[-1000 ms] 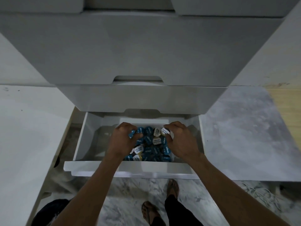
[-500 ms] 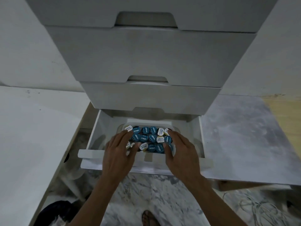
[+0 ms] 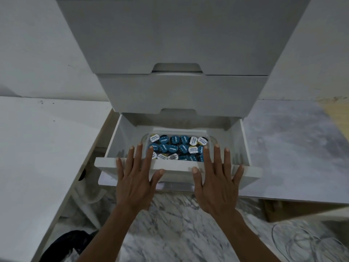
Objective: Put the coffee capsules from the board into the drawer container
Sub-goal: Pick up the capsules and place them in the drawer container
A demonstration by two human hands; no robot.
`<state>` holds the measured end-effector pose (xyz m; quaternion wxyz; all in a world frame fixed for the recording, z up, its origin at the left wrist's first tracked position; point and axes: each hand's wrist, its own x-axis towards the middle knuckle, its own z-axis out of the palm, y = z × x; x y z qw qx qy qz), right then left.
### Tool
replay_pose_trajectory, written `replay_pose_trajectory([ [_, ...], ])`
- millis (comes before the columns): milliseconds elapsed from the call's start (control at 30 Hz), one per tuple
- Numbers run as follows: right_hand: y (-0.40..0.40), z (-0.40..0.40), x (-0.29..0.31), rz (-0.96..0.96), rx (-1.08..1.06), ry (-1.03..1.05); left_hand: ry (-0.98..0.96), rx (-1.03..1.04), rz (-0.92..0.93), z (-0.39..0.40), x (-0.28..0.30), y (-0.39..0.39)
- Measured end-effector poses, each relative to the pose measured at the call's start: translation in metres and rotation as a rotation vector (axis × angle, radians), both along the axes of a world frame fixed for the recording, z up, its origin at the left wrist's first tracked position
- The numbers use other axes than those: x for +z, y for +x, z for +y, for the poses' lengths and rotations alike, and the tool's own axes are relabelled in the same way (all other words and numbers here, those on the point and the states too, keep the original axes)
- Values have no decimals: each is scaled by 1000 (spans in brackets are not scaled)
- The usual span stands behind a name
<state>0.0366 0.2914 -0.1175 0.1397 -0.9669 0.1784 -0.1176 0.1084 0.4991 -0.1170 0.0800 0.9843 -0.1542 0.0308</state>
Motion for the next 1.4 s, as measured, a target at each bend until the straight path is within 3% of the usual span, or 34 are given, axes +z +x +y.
replay_pose_trajectory([
  [733, 144, -51, -17, -273, -85, -283, -72, -17, -246, -51, -9, 135],
  [1167, 180, -59, -40, -511, -119, -321, -90, 8, -436, -63, -29, 164],
  [1400, 182, -53, -39, -536, -158, -249, -100, 4, -522, -57, -36, 165],
])
